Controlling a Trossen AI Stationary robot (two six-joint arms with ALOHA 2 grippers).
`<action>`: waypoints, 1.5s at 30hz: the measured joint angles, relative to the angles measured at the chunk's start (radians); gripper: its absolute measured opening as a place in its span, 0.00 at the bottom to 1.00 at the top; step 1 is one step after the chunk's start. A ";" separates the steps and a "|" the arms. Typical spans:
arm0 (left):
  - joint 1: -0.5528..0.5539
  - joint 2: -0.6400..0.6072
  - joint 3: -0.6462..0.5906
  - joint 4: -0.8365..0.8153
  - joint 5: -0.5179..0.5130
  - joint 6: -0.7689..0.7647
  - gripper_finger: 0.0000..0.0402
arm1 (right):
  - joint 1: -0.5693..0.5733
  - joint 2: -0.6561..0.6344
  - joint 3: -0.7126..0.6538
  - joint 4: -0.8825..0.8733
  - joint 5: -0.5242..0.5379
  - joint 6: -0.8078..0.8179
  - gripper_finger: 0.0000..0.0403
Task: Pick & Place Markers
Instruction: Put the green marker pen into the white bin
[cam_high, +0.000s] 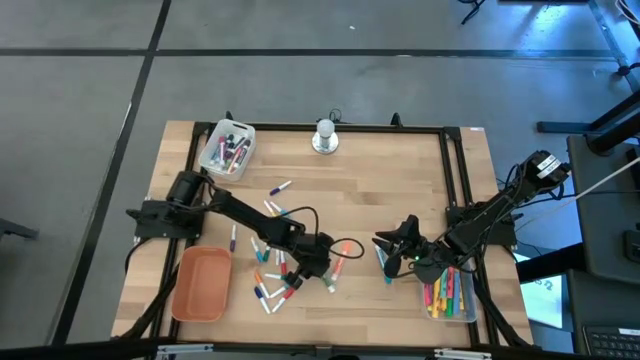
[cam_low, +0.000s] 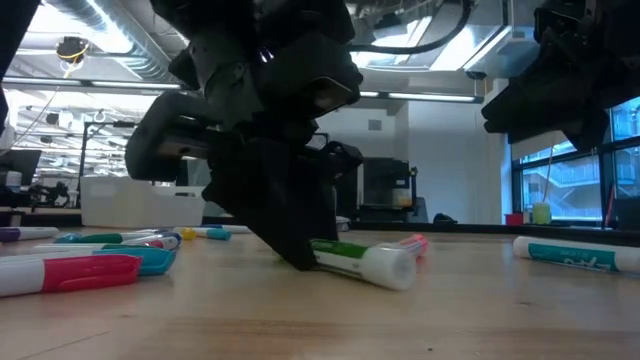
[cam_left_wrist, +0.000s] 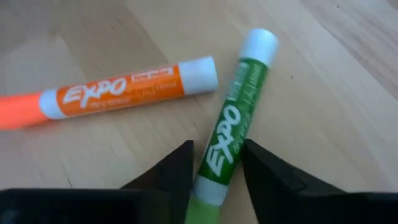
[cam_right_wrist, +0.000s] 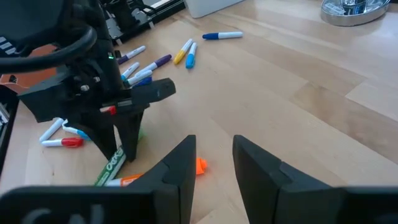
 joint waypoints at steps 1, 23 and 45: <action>-0.002 -0.001 0.000 -0.011 -0.002 0.001 0.29 | 0.000 0.000 0.000 0.000 0.000 0.000 0.26; 0.060 -0.366 -0.041 -0.644 -0.486 -0.164 0.16 | 0.000 0.000 0.000 0.001 0.001 0.003 0.26; 0.965 -0.836 -0.427 -0.654 -0.773 -0.487 0.20 | -0.003 0.002 0.000 0.009 0.011 0.003 0.26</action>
